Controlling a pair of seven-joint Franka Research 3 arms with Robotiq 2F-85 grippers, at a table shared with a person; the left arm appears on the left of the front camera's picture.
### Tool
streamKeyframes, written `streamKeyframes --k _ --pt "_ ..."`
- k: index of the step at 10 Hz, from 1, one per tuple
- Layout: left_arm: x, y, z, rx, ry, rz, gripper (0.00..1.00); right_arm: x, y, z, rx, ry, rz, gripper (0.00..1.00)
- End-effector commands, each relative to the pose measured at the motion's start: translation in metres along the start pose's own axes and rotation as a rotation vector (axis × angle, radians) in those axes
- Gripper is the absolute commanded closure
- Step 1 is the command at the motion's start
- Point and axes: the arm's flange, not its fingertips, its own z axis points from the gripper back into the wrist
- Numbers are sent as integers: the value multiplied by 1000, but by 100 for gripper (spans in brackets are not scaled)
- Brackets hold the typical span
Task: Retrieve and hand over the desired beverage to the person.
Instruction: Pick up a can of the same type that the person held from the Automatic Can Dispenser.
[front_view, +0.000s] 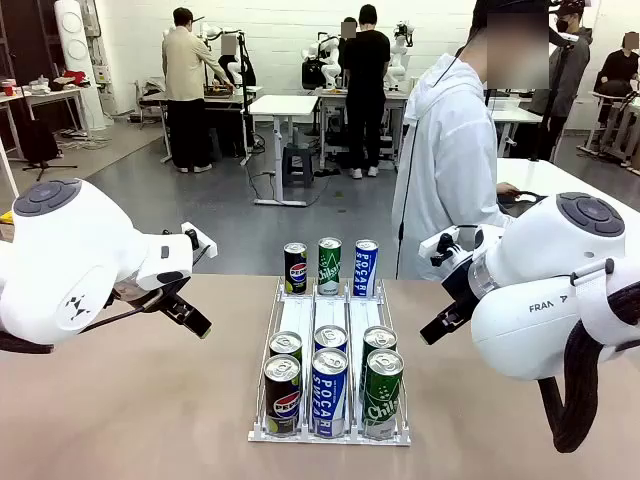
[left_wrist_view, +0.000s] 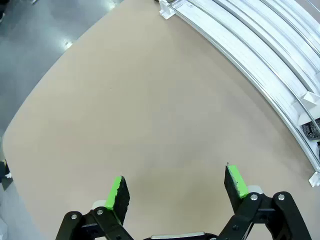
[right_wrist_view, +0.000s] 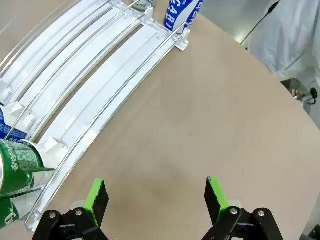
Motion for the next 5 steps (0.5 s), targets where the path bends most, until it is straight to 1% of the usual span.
streamKeyframes --k 1,5 --pt "0 0 0 0 0 0 0 0 0 0 0 0 0 0" --pt "0 0 0 0 0 0 0 0 0 0 0 0 0 0"
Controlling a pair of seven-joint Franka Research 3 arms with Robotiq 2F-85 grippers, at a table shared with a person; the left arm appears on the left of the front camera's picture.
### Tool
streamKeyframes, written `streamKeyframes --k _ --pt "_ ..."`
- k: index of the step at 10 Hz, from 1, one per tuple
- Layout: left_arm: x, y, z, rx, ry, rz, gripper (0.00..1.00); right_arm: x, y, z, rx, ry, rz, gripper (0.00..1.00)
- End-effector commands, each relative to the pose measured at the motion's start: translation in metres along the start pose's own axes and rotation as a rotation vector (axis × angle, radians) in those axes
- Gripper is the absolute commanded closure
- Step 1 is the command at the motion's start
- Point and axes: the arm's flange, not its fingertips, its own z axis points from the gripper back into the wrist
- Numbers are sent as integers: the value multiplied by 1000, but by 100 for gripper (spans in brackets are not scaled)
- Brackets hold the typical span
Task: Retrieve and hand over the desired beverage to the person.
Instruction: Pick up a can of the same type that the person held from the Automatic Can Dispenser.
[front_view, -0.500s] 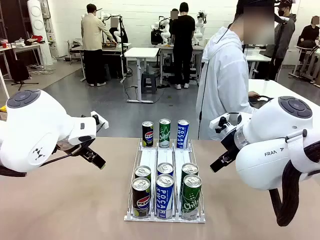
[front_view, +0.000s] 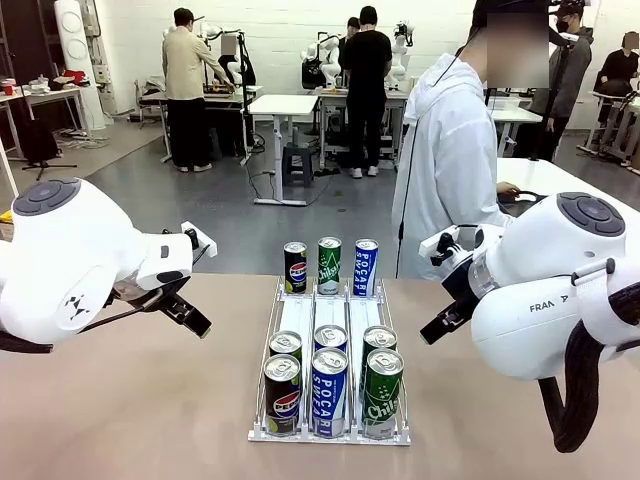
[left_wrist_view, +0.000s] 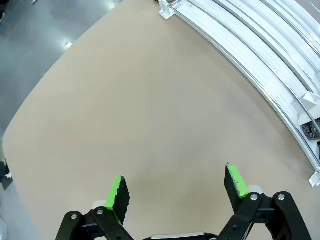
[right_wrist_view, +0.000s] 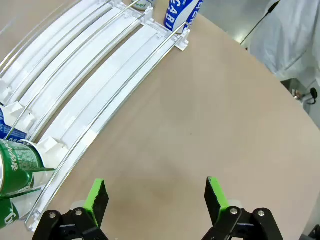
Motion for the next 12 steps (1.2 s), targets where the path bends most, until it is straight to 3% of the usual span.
streamKeyframes --k 1,12 --pt "0 0 0 0 0 0 0 0 0 0 0 0 0 0" --pt "0 0 0 0 0 0 0 0 0 0 0 0 0 0"
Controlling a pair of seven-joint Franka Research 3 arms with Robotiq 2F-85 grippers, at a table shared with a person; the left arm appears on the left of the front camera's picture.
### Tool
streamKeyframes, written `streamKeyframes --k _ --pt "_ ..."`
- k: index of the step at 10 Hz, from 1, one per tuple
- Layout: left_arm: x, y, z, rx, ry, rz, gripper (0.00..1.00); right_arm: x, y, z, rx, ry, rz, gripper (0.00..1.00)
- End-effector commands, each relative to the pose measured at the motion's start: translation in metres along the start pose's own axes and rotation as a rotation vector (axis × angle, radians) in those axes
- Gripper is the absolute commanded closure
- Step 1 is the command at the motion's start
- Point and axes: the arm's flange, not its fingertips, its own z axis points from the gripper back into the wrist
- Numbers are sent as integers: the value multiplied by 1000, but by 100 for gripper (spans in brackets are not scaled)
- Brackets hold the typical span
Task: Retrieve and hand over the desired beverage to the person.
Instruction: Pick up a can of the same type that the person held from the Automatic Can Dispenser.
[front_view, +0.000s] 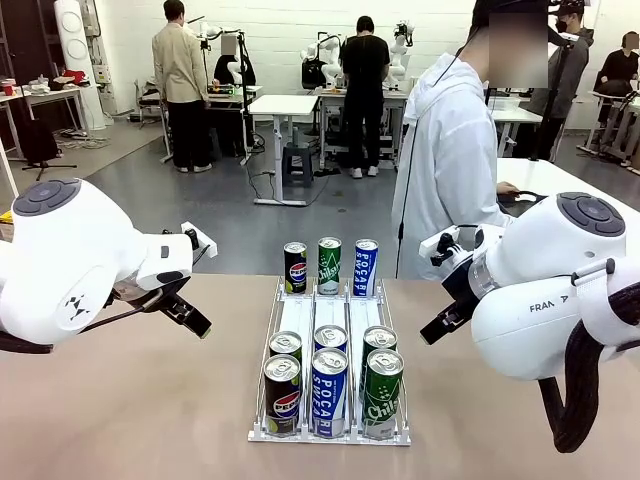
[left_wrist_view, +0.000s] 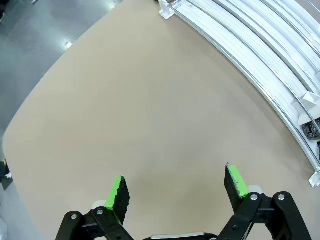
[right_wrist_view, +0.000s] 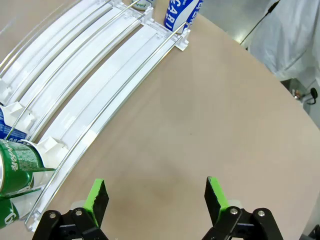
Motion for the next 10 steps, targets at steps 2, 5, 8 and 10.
streamKeyframes --k 2,5,8,10 --pt "20 -8 77 121 -122 -72 0 5 4 46 -52 -67 18 0" --pt "53 -2 179 196 -195 -99 0 36 21 186 -187 -190 75 0" --pt "63 -6 245 228 -265 -91 0 66 36 255 -242 -183 88 0" --pt "62 0 227 207 -251 -111 0 47 26 240 -221 -240 99 0"
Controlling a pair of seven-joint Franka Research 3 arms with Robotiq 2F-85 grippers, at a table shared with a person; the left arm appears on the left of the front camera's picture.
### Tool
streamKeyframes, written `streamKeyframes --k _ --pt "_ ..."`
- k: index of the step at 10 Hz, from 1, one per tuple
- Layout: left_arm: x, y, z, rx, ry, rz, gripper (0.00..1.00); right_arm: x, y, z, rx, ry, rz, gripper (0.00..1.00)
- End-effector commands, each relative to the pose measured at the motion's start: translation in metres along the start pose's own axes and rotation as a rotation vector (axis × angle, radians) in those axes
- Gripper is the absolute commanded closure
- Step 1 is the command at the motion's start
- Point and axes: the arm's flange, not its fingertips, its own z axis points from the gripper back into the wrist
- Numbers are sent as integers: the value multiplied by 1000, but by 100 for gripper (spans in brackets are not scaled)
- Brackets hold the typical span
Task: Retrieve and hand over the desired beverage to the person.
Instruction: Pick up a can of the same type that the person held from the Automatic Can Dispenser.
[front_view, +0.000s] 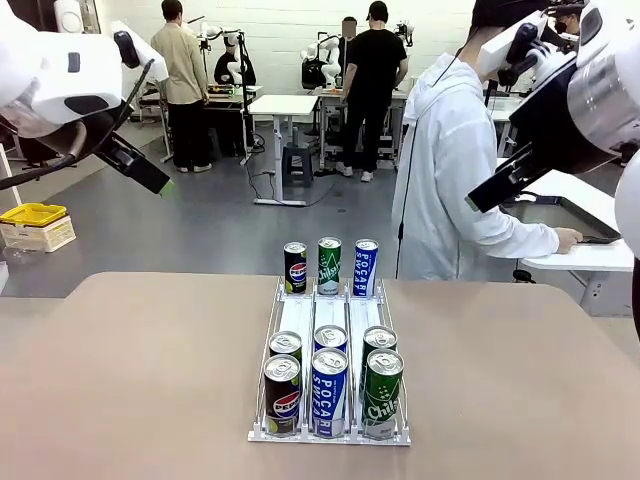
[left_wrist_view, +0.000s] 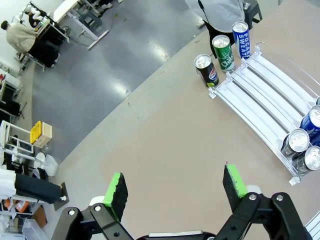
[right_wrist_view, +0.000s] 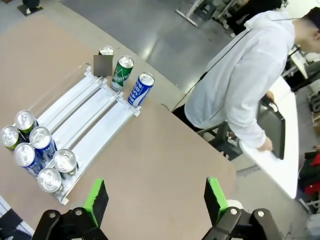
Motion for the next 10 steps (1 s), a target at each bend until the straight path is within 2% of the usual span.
streamKeyframes --k 1,2,3,5,7,9,10 --pt "3 1 7 6 -12 0 0 5 1 10 -7 -7 5 0" --pt "-14 12 6 -377 28 -38 0 -18 -13 6 260 -7 -37 0" --pt "-22 41 14 -651 38 5 0 -36 -45 8 461 -5 -119 0" --pt "-48 102 24 -874 64 122 0 -66 -95 20 611 16 -208 0" --pt "-72 147 27 -877 38 237 0 -93 -146 26 570 -35 -379 0" --pt "-103 172 42 -838 -11 339 0 -128 -191 33 506 -86 -544 0" --pt "-114 182 45 -834 -24 374 0 -142 -201 36 501 -97 -583 0"
